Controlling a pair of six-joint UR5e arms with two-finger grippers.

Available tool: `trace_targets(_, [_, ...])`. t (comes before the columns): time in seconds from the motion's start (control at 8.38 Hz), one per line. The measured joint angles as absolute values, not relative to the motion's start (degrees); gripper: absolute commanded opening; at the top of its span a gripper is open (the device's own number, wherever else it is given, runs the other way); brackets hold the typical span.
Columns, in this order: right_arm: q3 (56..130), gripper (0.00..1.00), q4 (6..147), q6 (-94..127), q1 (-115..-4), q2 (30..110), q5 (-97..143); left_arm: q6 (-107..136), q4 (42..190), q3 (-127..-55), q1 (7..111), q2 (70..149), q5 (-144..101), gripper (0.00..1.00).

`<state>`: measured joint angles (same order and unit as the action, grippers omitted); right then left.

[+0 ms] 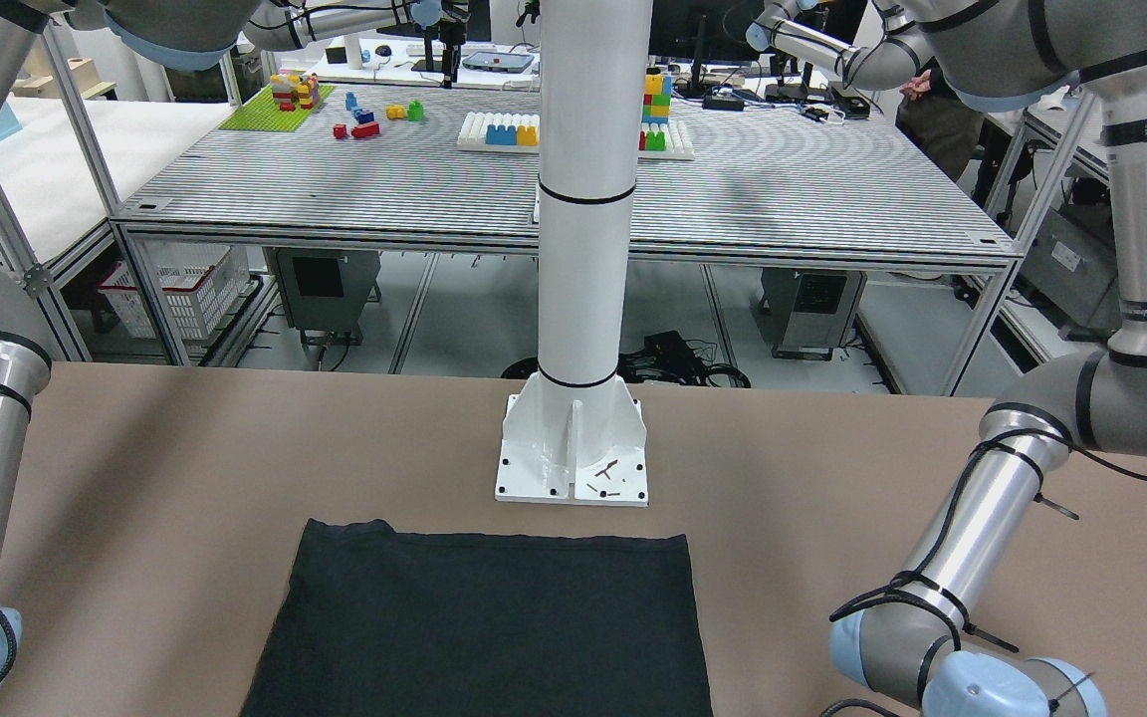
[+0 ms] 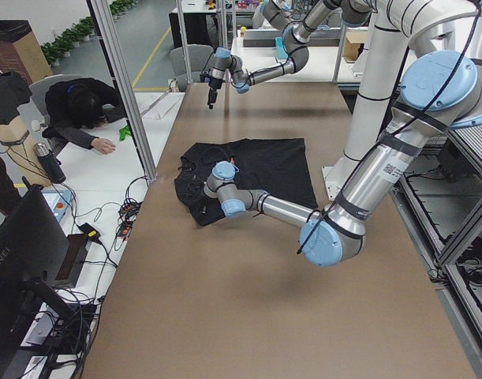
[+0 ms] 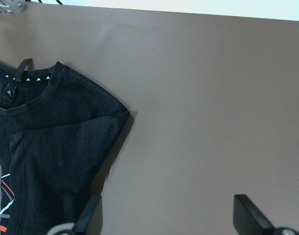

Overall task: Fold clothes
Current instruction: 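Release the sleeve and withdraw the right gripper while the left gripper reaches the other sleeve, then grasp the sleeve nearest the left gripper and fold it over the shirt body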

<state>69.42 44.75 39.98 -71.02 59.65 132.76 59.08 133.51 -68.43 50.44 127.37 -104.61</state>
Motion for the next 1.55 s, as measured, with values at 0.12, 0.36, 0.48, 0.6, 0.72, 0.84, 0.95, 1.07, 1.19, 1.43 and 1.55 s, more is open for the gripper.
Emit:
trace_targets(0.12, [69.43, 0.94, 44.85, 40.12, -71.02, 59.67, 132.73, 59.20, 133.51, -68.34, 49.63, 126.98, -103.71, 0.94])
trace_targets(0.36, [69.48, 0.94, 44.95, 41.74, -71.02, 59.67, 132.72, 59.04, 133.58, -68.09, 48.91, 126.22, -103.12, 0.94])
trace_targets(0.48, [69.50, 0.94, 44.90, 42.44, -71.01, 59.68, 132.72, 58.76, 133.63, -67.93, 48.77, 126.00, -103.06, 0.94])
trace_targets(0.6, [69.51, 0.94, 44.89, 42.77, -70.97, 59.68, 132.71, 58.35, 133.76, -67.42, 48.70, 125.93, -103.05, 0.94])
trace_targets(0.72, [69.52, 0.94, 44.90, 42.90, -70.95, 59.68, 132.67, 58.10, 134.23, -66.62, 48.49, 125.98, -103.04, 0.94])
trace_targets(0.84, [69.52, 0.94, 44.87, 42.91, -70.94, 59.68, 132.65, 57.94, 134.85, -65.75, 48.36, 126.05, -103.02, 0.94])
trace_targets(0.95, [69.52, 0.94, 44.84, 42.90, -70.88, 59.68, 132.63, 57.83, 135.71, -64.71, 48.29, 126.15, -103.01, 0.72])
trace_targets(1.07, [69.52, 0.94, 44.83, 42.89, -70.82, 59.68, 132.59, 57.75, 136.53, -63.76, 48.23, 126.30, -103.01, 0.38])
trace_targets(1.19, [69.52, 0.94, 44.79, 42.89, -70.79, 59.68, 132.56, 57.74, 137.02, -63.26, 48.20, 126.48, -103.01, 0.09])
trace_targets(1.43, [69.52, 0.94, 44.70, 42.89, -70.71, 59.72, 132.50, 57.92, 137.42, -63.27, 48.19, 126.70, -103.10, 0.00])
trace_targets(1.55, [69.52, 0.94, 44.64, 42.89, -70.69, 59.74, 132.48, 58.01, 137.40, -63.41, 48.19, 126.81, -103.27, 0.00])
